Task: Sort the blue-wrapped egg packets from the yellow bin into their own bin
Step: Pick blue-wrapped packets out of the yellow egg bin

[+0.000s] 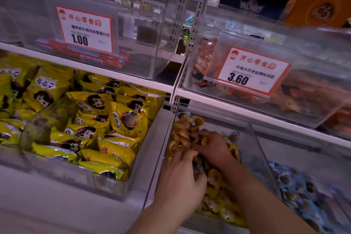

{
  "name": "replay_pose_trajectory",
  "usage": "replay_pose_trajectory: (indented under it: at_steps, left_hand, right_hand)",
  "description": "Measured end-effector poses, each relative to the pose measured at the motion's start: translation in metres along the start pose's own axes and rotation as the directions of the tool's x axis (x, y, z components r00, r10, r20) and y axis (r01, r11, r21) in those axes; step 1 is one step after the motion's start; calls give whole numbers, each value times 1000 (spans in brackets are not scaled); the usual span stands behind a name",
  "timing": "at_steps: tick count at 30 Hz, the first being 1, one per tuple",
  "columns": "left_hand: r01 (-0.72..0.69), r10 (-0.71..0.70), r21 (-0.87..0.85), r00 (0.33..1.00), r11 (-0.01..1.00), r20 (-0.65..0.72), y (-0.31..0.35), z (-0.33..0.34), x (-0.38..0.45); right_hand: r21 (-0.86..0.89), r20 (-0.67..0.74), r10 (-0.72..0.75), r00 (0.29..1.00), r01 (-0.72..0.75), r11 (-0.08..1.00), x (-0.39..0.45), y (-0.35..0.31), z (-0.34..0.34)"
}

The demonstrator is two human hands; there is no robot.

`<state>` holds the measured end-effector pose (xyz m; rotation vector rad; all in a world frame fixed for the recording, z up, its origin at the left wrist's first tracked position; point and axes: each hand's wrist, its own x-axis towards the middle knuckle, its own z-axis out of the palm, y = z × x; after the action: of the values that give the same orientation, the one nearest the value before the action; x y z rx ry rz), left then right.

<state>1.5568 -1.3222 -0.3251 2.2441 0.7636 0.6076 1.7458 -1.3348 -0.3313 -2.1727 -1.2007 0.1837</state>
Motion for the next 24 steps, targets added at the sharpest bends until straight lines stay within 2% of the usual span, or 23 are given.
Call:
replay_pose_trajectory:
  at_steps: [5,7,10,12,15,17,20,22,24]
  left_hand:
    - [-2,-24,-213,992,977,-122,0,-2,4]
    - [-4,-37,-228,984,974,-172,1,-2,6]
    - [-52,29,-105,978,993,-204,2,-1,7]
    - [-113,105,-37,980,993,-168,4,1,6]
    - [-199,196,-64,979,978,-58,8,10,3]
    - [-254,253,28,967,967,18,9,16,0]
    - [-263,261,118,965,958,33,3,19,2]
    - [-216,216,42,976,976,4,1,16,4]
    - [-164,164,-17,986,986,-9,-1,14,8]
  right_hand:
    - [367,-57,100,993,-73,927,-22,-10,-37]
    - [551,-40,138,990,-94,829,-34,-19,-52]
    - [777,125,162,979,-198,598,-56,-29,-66]
    - [836,203,189,961,-270,477,-71,-30,-64]
    - [903,248,259,933,-320,288,-93,-28,-50]
    - [923,290,278,916,-345,172,-103,-30,-43]
    - [925,310,296,903,-359,127,-106,-29,-40]
    - [935,284,303,910,-332,121,-104,-24,-44]
    - [936,233,361,903,-309,169,-104,-19,-48]
